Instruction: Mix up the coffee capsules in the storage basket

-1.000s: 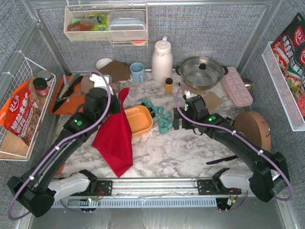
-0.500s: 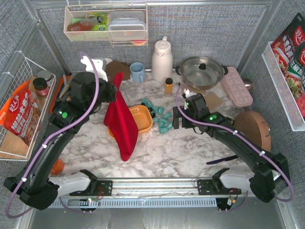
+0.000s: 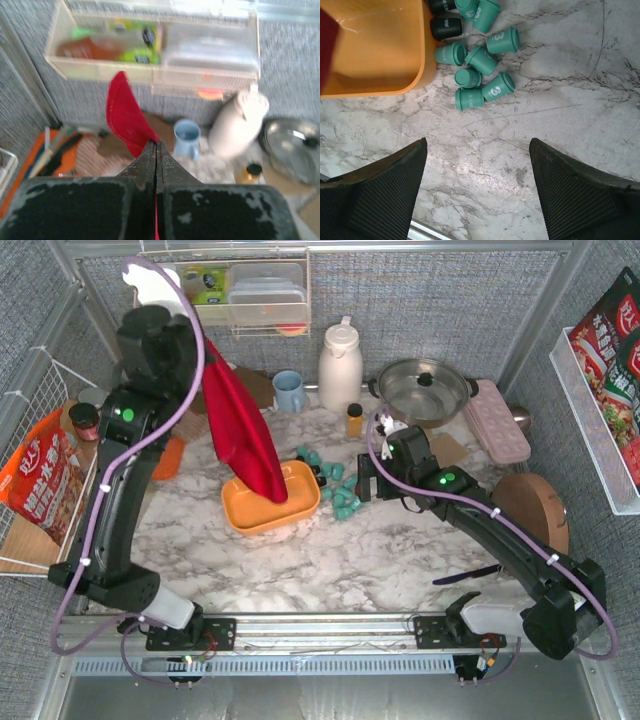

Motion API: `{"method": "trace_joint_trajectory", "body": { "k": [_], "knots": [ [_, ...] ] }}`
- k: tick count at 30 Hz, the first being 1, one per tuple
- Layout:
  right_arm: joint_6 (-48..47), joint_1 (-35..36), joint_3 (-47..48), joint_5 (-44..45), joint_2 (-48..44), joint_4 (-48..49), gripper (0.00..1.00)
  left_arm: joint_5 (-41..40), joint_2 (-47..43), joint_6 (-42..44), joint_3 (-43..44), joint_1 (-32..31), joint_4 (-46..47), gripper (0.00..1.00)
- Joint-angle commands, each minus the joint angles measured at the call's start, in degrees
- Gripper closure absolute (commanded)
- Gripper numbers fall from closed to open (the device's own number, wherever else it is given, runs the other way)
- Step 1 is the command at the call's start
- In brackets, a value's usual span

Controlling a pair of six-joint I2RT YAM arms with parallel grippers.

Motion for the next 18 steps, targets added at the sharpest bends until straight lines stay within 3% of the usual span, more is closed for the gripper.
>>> {"method": "trace_joint_trajectory", "body": {
  "k": [1, 4, 10, 18],
  "knots": [
    [-1.1, 0.1, 0.8, 0.1, -0.2, -0.7, 0.12, -2.8, 5.4, 5.2, 9.8, 3.6, 5.7, 1.0],
    [-1.9, 0.1, 0.9, 0.1, 0.6, -0.1, 0.13, -4.5, 7.1, 9.9, 9.9, 5.7, 12.5, 1.0],
    [-3.6, 0.1, 0.9, -0.5, 3.3, 2.6, 0.13, -3.8, 7.7, 15.6, 0.1, 10.7, 29.3, 1.0],
    [-6.3, 0.2, 1.3, -3.2, 6.9, 6.0, 0.14, -2.7, 16.1, 15.6, -0.2, 18.4, 35.5, 1.0]
  ]
}}
